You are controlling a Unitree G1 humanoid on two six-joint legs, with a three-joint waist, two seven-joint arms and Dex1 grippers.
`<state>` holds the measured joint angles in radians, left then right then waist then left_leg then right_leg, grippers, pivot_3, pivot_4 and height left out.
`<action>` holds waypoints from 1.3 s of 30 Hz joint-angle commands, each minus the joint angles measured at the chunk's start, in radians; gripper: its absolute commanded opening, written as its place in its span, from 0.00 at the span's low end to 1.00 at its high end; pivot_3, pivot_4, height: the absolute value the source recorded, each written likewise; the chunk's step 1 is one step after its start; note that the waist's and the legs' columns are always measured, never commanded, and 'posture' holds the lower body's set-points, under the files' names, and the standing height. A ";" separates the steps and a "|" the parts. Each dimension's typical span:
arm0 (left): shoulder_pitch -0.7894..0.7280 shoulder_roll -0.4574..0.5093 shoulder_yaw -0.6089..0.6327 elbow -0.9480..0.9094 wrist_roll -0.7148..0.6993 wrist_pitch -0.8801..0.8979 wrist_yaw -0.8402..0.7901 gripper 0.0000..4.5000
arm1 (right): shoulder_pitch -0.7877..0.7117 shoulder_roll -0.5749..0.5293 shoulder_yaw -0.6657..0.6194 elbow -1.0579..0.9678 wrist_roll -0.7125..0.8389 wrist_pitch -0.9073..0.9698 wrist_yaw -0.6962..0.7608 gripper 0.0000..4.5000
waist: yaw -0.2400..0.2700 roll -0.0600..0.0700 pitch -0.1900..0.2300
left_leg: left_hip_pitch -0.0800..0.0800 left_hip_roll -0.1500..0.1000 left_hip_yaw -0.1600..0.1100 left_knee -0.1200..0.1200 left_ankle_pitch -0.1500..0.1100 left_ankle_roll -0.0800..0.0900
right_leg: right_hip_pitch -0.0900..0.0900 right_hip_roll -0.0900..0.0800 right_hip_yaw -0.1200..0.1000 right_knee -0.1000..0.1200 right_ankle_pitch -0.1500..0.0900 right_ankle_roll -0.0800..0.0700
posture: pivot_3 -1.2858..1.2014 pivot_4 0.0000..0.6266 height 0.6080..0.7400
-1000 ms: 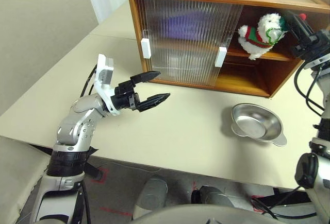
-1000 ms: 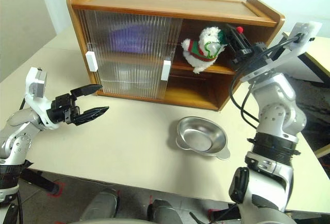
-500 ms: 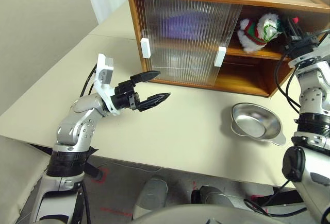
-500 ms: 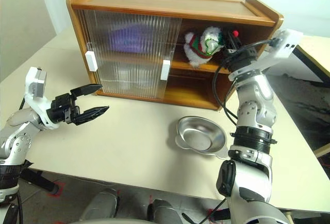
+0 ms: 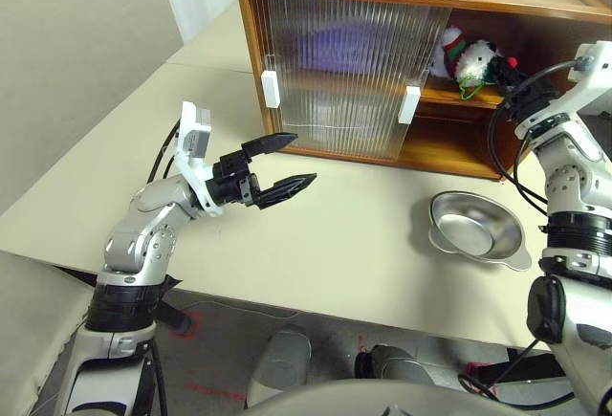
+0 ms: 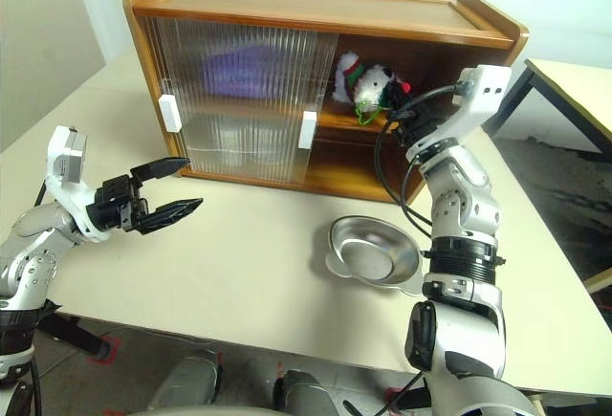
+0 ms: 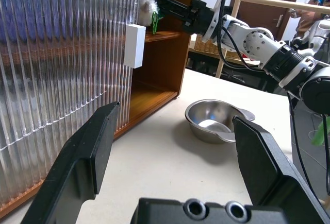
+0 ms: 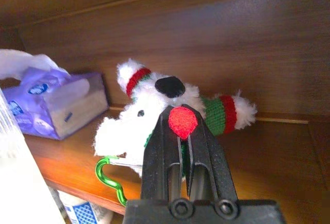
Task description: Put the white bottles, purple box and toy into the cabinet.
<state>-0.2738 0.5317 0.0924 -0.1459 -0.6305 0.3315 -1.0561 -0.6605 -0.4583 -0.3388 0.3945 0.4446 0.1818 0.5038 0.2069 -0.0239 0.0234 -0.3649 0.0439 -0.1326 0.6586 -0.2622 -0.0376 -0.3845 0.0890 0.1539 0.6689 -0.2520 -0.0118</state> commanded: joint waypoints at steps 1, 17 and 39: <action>0.005 0.000 -0.005 -0.018 -0.007 0.009 0.001 1.00 | -0.025 0.009 0.023 0.074 -0.055 -0.017 -0.047 0.00 | 0.000 0.000 0.000 | 0.000 0.000 0.000 0.000 0.000 0.000 | -0.001 0.000 0.000 0.000 0.000 0.000 | 0.62 0.06 1.00; 0.016 0.005 -0.002 -0.031 -0.013 0.013 0.009 1.00 | -0.119 -0.001 0.039 0.249 -0.157 -0.120 -0.111 0.98 | 0.003 0.000 0.000 | -0.003 0.003 0.002 -0.004 0.000 0.000 | -0.007 0.000 0.001 -0.001 0.003 -0.001 | 0.62 0.06 1.00; 0.003 0.009 -0.008 -0.015 -0.008 0.011 -0.008 1.00 | 0.275 -0.238 -0.027 -0.443 0.219 0.370 0.268 0.99 | 0.011 0.000 0.001 | -0.011 -0.003 0.006 -0.001 0.000 -0.002 | -0.007 0.000 0.000 -0.001 -0.001 -0.007 | 0.61 0.06 1.00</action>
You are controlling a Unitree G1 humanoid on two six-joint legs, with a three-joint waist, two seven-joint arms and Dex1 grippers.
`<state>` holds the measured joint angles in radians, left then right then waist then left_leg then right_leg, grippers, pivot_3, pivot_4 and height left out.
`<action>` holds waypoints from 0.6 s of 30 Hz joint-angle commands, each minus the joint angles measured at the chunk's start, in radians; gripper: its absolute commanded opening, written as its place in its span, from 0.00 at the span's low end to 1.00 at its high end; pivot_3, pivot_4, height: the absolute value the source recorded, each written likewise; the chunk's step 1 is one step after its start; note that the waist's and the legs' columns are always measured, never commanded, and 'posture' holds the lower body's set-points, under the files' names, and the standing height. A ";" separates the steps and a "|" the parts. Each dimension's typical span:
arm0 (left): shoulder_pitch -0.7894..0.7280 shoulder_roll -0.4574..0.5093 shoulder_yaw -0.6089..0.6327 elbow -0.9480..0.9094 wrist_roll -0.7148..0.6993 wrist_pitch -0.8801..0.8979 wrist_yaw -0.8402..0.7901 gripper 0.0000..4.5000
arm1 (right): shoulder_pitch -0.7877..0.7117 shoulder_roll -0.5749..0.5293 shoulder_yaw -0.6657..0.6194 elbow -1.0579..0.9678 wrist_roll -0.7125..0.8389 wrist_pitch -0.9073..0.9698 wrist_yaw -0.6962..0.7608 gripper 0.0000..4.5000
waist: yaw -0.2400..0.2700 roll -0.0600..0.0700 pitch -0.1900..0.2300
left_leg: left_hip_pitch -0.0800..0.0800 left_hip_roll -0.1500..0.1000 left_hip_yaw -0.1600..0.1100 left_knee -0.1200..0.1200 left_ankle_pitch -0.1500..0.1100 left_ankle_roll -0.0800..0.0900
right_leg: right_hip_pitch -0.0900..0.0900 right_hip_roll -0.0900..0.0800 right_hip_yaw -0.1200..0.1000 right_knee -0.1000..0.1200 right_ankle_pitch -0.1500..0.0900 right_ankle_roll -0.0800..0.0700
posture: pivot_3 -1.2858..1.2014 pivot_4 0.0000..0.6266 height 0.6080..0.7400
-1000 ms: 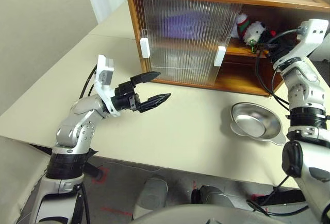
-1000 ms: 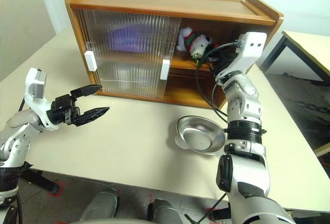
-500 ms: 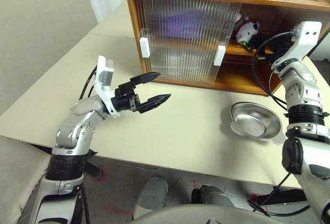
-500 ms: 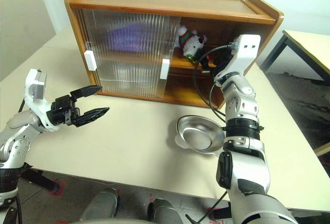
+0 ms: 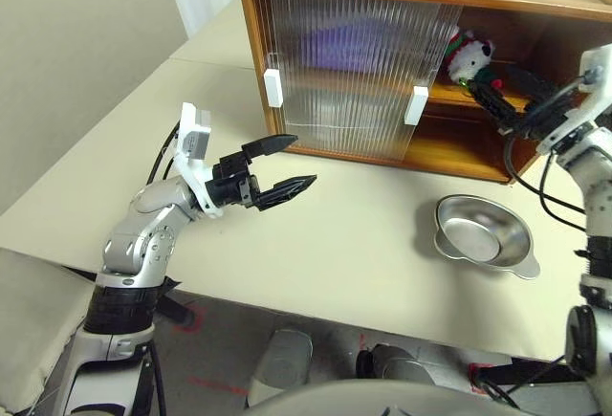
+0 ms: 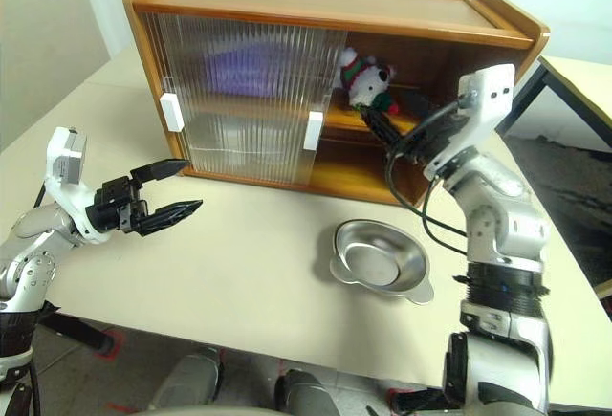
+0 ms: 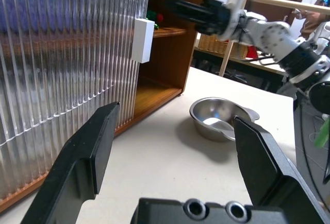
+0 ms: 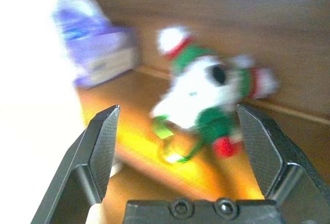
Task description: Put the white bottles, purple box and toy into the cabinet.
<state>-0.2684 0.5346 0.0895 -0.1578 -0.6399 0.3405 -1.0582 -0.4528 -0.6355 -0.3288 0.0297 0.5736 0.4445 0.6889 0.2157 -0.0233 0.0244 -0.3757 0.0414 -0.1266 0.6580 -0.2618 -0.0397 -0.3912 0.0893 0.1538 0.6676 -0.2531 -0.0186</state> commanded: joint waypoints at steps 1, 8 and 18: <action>-0.003 0.005 -0.005 -0.002 0.001 0.002 -0.007 1.00 | 0.109 -0.093 -0.050 -0.106 0.122 0.148 0.120 0.99 | 0.004 0.000 0.000 | 0.000 -0.001 0.000 0.001 0.001 -0.001 | 0.001 0.000 0.000 0.000 -0.002 0.002 | 0.61 0.06 1.00; -0.010 0.003 -0.007 0.011 0.005 -0.002 -0.015 1.00 | 0.326 -0.263 -0.138 -0.191 0.267 0.350 0.262 0.99 | 0.003 -0.003 0.002 | 0.008 -0.004 0.003 0.004 0.001 -0.003 | 0.011 -0.001 0.001 0.000 -0.007 0.013 | 0.61 0.06 1.00; -0.012 0.000 -0.012 0.019 0.017 -0.011 -0.021 1.00 | 0.607 -0.400 -0.286 -0.103 0.276 0.570 0.320 0.99 | 0.001 -0.005 0.003 | 0.010 -0.003 0.003 0.004 0.000 -0.003 | 0.014 -0.001 0.001 0.000 -0.009 0.014 | 0.61 0.06 1.00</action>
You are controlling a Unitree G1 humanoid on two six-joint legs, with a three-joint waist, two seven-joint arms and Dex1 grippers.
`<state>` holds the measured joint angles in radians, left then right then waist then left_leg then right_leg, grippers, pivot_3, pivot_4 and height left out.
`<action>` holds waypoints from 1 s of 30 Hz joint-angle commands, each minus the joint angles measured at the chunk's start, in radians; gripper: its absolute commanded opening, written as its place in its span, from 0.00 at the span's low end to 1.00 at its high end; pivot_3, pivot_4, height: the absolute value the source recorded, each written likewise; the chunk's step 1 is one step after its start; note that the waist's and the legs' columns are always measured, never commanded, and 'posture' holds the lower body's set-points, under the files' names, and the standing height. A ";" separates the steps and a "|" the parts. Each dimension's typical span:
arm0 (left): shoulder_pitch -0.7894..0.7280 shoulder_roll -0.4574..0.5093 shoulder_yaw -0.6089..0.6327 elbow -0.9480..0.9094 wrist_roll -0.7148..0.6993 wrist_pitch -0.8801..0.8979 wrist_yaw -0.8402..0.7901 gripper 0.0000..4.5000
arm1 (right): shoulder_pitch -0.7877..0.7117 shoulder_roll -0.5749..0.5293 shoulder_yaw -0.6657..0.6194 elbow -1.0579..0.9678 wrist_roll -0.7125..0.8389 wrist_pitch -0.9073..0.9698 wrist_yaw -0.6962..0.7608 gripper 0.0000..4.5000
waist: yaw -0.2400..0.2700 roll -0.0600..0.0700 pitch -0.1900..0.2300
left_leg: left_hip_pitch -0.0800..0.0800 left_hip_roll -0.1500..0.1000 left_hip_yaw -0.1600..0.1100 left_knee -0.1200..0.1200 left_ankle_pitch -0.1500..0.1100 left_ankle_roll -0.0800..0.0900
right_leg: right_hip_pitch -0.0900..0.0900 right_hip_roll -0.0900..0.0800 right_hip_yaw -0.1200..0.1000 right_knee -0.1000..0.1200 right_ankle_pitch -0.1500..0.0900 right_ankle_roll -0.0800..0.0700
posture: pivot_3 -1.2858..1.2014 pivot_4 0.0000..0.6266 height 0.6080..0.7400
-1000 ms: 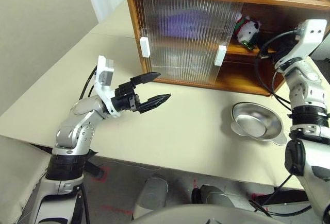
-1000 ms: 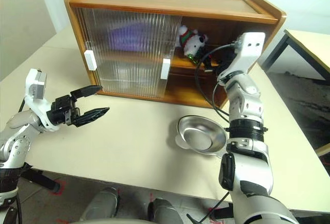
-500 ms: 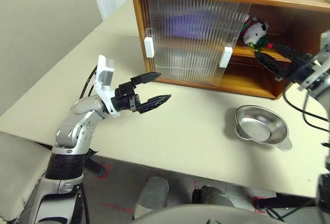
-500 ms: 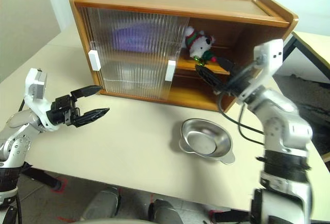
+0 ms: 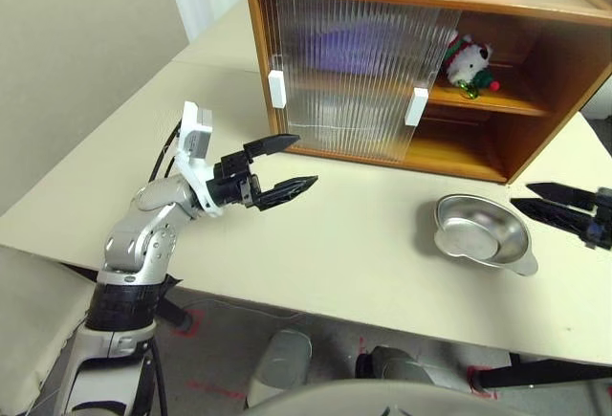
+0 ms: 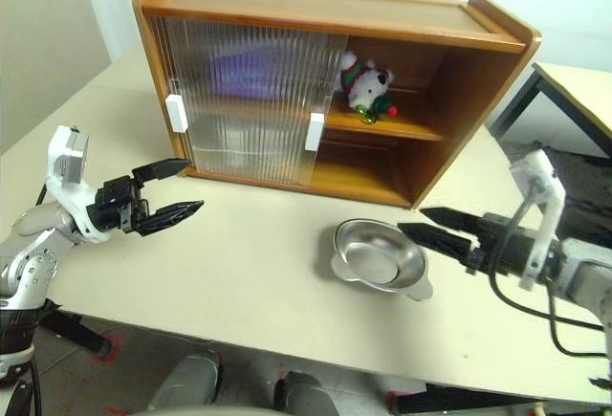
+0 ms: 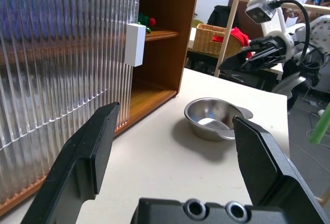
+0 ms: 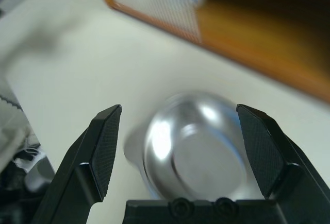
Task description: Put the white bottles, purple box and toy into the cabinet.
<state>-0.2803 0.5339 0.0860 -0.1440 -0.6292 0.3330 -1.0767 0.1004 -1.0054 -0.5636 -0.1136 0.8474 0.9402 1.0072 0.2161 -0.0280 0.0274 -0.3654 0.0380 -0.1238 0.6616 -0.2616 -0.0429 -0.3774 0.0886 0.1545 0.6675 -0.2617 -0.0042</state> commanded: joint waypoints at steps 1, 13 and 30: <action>0.002 0.001 -0.008 0.004 0.006 -0.004 -0.003 1.00 | 0.084 -0.039 -0.054 0.049 -0.009 0.083 0.010 0.99 | 0.000 -0.001 0.000 | 0.000 0.000 0.000 0.000 -0.001 0.000 | 0.000 0.000 0.000 0.000 -0.001 0.000 | 0.61 0.06 1.00; 0.004 -0.004 -0.010 0.003 0.009 -0.004 -0.001 1.00 | 0.242 0.024 -0.102 0.094 0.006 0.215 -0.006 0.99 | -0.002 -0.001 0.001 | 0.001 -0.002 0.005 0.000 -0.007 0.002 | 0.006 0.001 -0.003 0.000 -0.006 0.001 | 0.61 0.07 1.00; 0.004 0.000 -0.011 0.005 0.016 -0.007 -0.004 1.00 | 0.166 0.130 -0.056 0.071 0.030 0.275 -0.080 0.99 | -0.004 -0.001 0.001 | 0.002 -0.002 0.005 0.001 -0.008 0.003 | 0.006 0.001 -0.002 0.000 -0.006 0.001 | 0.61 0.06 1.00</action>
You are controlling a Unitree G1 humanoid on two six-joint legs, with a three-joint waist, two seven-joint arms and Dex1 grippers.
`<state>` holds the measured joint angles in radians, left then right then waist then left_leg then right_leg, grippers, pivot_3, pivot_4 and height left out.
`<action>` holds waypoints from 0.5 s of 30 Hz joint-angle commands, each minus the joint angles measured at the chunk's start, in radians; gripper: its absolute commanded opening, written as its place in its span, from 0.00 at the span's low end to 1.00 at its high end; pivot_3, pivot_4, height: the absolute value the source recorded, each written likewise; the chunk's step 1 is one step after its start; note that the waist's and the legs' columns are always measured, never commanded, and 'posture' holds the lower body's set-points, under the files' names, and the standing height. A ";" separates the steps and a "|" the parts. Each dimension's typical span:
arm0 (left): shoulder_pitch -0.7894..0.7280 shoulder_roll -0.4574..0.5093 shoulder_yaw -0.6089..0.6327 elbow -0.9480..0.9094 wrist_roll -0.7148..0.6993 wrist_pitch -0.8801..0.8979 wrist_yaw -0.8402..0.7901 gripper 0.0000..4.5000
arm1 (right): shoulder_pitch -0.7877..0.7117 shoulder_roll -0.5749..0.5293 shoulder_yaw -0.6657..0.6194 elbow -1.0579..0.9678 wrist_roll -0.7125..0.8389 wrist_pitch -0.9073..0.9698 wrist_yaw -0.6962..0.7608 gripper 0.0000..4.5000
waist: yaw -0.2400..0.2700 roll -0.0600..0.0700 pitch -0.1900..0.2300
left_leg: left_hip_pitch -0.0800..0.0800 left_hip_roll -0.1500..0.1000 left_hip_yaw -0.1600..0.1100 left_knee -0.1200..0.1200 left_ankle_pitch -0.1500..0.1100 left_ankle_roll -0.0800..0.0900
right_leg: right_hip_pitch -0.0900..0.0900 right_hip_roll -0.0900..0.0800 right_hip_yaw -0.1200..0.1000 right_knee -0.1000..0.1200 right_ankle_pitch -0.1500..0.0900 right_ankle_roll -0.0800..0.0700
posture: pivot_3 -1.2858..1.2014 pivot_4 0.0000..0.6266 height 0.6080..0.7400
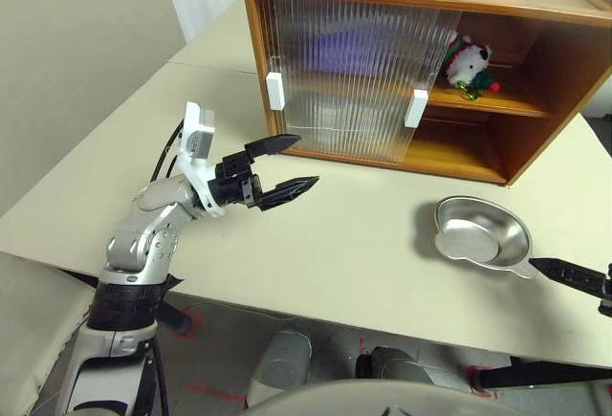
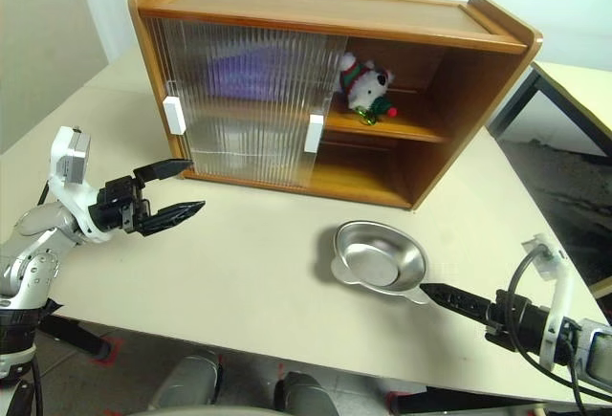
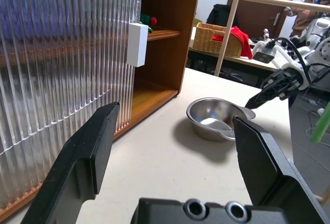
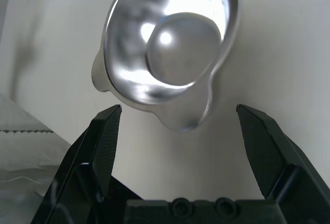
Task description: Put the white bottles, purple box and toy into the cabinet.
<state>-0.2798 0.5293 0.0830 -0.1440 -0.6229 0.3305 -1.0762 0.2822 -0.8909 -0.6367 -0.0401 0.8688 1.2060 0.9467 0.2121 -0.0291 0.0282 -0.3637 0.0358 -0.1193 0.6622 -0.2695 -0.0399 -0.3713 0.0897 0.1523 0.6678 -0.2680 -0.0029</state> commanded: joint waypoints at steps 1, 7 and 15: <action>0.004 0.008 -0.011 0.006 0.014 -0.007 -0.008 1.00 | -0.024 0.023 0.017 0.004 0.011 0.013 -0.023 0.99 | 0.000 0.000 0.000 | 0.000 0.000 0.000 0.000 0.000 0.000 | 0.000 0.000 0.000 0.000 0.000 0.000 | 0.61 0.06 1.00; 0.005 0.024 -0.025 0.012 0.031 -0.017 -0.032 1.00 | -0.054 0.049 0.040 0.012 0.015 0.019 -0.029 0.99 | 0.000 0.000 0.000 | 0.000 0.000 0.000 0.000 0.000 0.000 | 0.000 0.000 0.000 0.000 0.000 0.000 | 0.61 0.05 1.00; -0.004 0.024 -0.020 0.016 0.033 -0.014 -0.038 1.00 | -0.070 0.081 0.070 -0.001 0.019 0.027 -0.039 0.99 | -0.001 0.001 -0.001 | 0.000 0.000 0.000 0.000 0.000 0.000 | 0.000 0.000 0.000 0.001 0.000 0.000 | 0.61 0.05 1.00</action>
<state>-0.2792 0.5470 0.0727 -0.1359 -0.5960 0.3199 -1.1082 0.2161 -0.8095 -0.5733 -0.0317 0.8788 1.2256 0.9161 0.2116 -0.0285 0.0274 -0.3635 0.0358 -0.1193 0.6623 -0.2694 -0.0399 -0.3713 0.0897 0.1518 0.6683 -0.2679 -0.0030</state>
